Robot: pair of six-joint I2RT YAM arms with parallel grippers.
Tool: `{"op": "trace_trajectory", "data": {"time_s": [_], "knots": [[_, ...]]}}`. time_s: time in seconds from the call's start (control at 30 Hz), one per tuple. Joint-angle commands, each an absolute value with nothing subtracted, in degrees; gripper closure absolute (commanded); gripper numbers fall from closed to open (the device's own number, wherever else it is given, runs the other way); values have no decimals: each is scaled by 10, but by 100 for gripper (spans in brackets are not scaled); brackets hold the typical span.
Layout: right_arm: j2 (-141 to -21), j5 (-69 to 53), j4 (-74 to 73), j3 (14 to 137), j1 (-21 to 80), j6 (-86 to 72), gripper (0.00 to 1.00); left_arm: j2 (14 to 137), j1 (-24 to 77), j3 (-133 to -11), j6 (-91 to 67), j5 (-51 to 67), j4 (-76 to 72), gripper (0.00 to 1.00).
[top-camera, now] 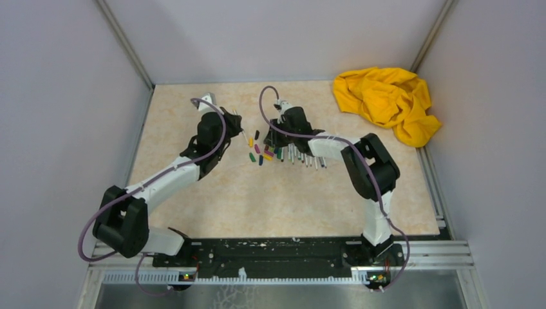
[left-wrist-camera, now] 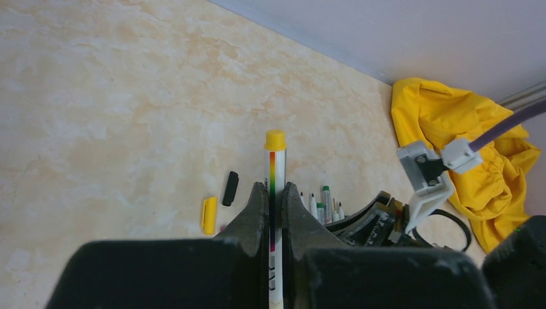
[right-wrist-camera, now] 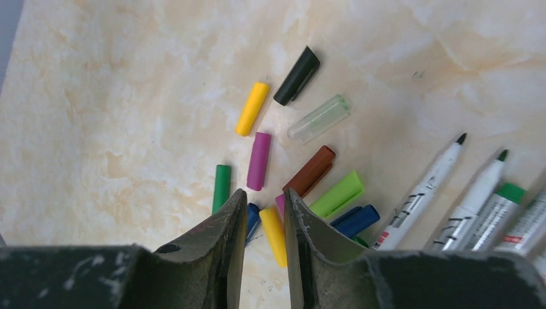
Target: Open the pen caps
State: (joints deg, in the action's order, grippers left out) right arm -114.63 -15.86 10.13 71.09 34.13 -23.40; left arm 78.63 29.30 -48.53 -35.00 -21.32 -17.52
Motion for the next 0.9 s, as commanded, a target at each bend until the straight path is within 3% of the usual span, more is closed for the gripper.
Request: {"op": "trace_trajectory", "data": {"time_s": [0.0,0.47,0.87], "knots": [[-1047,-108,115,700,348,-214,73,801,301,-527,-342,-175,-161,100],[-837,33,52,544,255,-229,72,967,362,-642,-359,-96,-141,100],[-792,58,27,496,230,-223,72,1097,379,-756,-354,-70,-90,100]]}}
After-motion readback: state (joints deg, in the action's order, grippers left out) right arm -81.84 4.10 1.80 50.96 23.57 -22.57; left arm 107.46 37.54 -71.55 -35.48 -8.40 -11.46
